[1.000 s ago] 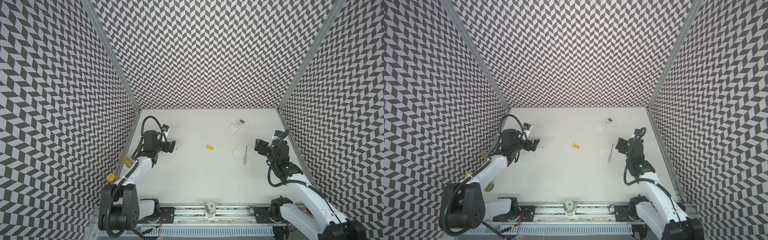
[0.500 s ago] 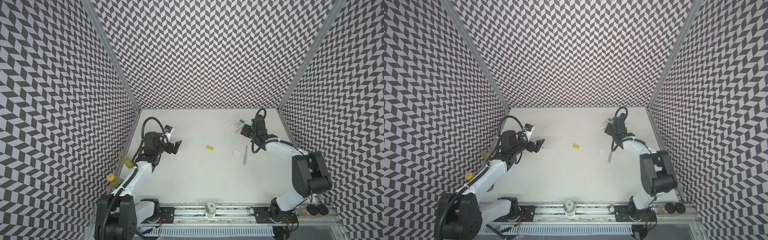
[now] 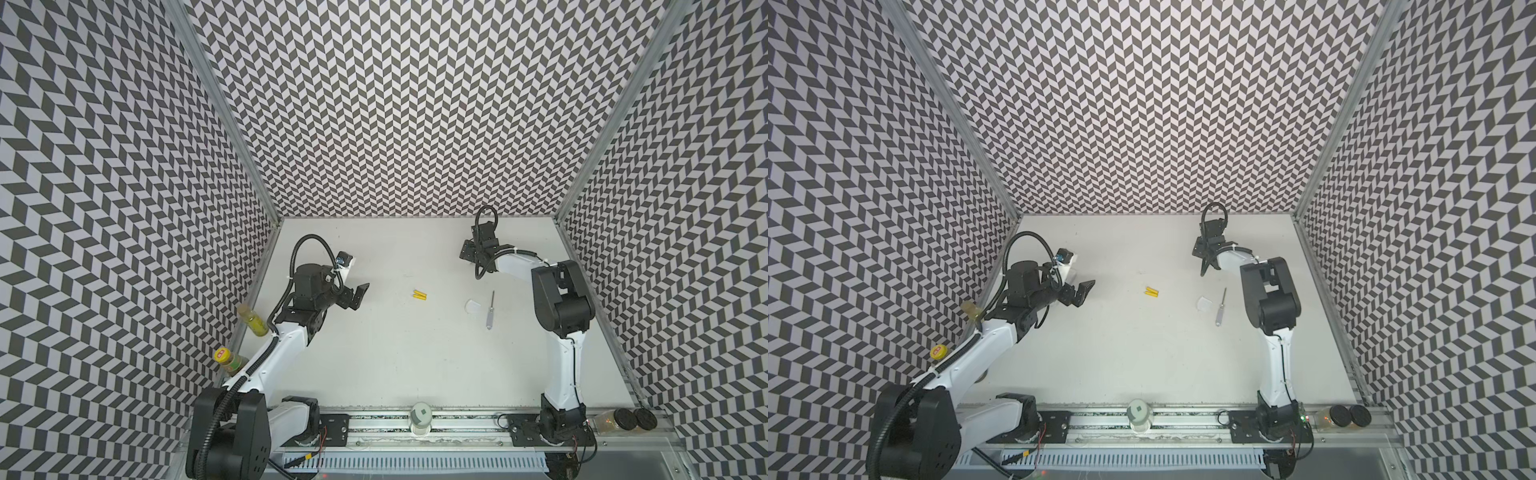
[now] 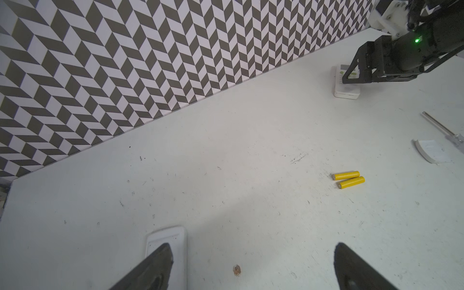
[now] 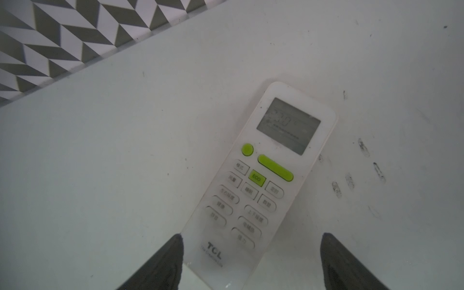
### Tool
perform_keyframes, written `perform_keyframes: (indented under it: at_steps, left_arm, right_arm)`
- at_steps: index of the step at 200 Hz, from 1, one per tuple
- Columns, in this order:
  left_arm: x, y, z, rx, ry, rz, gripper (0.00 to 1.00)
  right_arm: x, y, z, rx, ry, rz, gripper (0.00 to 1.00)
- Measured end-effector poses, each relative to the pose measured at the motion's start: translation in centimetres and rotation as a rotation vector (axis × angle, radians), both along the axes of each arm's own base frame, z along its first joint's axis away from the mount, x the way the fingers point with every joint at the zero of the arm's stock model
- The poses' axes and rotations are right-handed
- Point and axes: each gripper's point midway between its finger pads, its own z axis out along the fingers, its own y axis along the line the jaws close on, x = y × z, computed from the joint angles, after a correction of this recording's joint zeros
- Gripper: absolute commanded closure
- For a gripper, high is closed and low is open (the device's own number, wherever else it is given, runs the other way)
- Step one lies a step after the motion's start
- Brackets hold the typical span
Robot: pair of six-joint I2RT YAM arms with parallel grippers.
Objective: Unload the batteries from the remote control
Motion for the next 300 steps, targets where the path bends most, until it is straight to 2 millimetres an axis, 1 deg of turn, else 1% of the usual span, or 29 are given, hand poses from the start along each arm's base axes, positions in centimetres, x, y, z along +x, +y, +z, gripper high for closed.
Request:
perform_keyframes:
  at_steps: [20,59,75,100,127,155,215,233,271,282,300]
  left_arm:
    - [0.0,0.1,0.0,0.005,-0.002,0.001,0.00]
    - [0.1,0.1,0.0,0.009,-0.007,0.002,0.00]
    - [0.1,0.1,0.1,0.009,-0.010,0.002,0.00]
    - [0.1,0.1,0.2,0.009,-0.013,0.002,0.00]
    - [0.2,0.1,0.2,0.009,-0.017,0.002,0.00]
    - [0.2,0.1,0.3,0.008,-0.018,0.001,0.00]
    - [0.2,0.1,0.3,0.008,-0.019,0.002,0.00]
    - [0.2,0.1,0.3,0.008,-0.019,0.002,0.00]
    - [0.2,0.1,0.3,0.008,-0.019,0.001,0.00]
    - [0.2,0.1,0.3,0.010,-0.020,-0.002,0.00]
    - [0.1,-0.1,0.3,0.013,-0.023,-0.014,0.00]
  right_arm:
    - [0.5,0.2,-0.7,0.003,0.016,-0.007,0.16]
    - [1.7,1.0,-0.3,0.012,0.006,-0.009,0.16]
    - [2.1,1.3,-0.7,0.012,0.009,-0.009,0.16]
    - [2.5,1.0,-0.9,-0.008,0.008,-0.021,0.15]
    - [2.2,0.6,-1.1,-0.031,0.018,-0.028,0.19]
    - [1.9,0.3,-1.3,-0.064,0.011,-0.023,0.26]
    - [-0.2,-0.5,-1.8,-0.132,0.031,0.024,0.44]
    - [-0.6,-0.6,-1.8,-0.141,0.031,0.036,0.47]
    - [-0.8,-0.5,-1.8,-0.143,0.029,0.056,0.55]
    - [-0.9,-0.4,-1.8,-0.139,0.029,0.065,0.59]
    - [-1.4,-0.2,-1.7,-0.135,0.039,0.090,0.60]
